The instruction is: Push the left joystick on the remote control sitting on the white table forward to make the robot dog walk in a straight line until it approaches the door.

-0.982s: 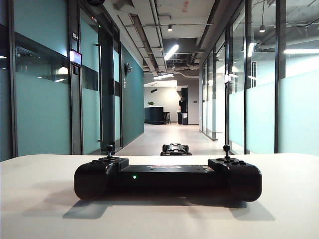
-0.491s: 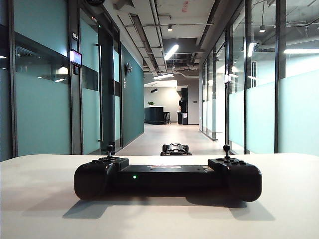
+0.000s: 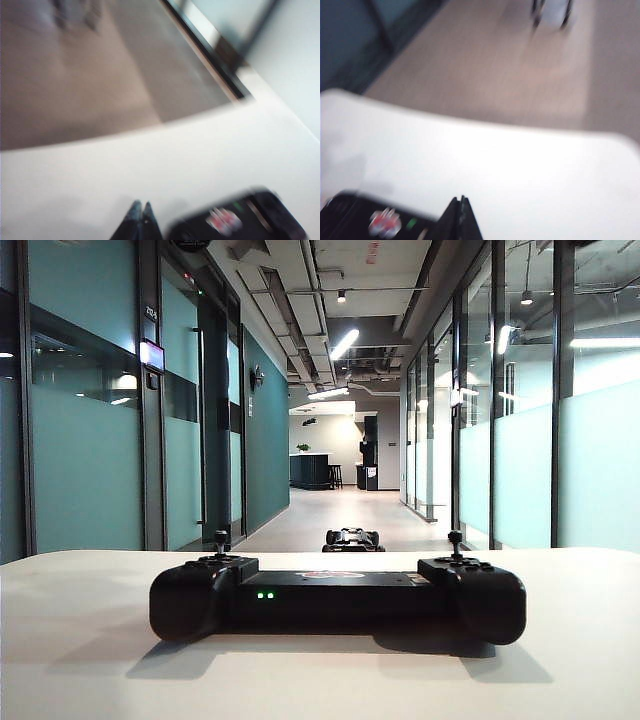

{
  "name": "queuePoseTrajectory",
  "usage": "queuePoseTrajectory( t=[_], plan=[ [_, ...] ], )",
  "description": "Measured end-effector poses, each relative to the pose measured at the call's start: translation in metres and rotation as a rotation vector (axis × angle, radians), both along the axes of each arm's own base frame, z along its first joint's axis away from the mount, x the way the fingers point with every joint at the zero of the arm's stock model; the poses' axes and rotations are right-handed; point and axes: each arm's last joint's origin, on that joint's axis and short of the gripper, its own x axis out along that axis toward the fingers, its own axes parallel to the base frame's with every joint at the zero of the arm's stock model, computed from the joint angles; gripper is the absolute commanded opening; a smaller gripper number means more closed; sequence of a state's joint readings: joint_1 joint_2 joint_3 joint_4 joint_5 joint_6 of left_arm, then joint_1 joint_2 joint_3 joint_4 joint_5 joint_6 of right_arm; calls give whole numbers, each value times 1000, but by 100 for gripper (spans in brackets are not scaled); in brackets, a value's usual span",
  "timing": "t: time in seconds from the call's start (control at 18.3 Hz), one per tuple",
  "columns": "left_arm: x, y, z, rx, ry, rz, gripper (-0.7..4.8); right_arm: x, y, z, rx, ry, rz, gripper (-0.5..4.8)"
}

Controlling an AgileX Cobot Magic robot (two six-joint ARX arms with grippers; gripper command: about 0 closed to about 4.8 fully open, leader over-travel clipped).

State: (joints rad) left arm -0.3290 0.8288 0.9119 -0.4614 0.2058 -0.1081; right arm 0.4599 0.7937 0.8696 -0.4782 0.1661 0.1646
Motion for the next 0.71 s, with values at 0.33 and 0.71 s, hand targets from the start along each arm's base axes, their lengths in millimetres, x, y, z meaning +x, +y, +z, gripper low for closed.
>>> queuePoseTrajectory(
  t=[0.33, 0.71],
  plan=[
    [9, -27, -8, -7, 122, -228, -5, 7, 35, -15, -49, 252, 90, -4],
    [14, -40, -19, 42, 185, -250, -5, 16, 72, -56, -130, 554, 148, 269]
  ],
)
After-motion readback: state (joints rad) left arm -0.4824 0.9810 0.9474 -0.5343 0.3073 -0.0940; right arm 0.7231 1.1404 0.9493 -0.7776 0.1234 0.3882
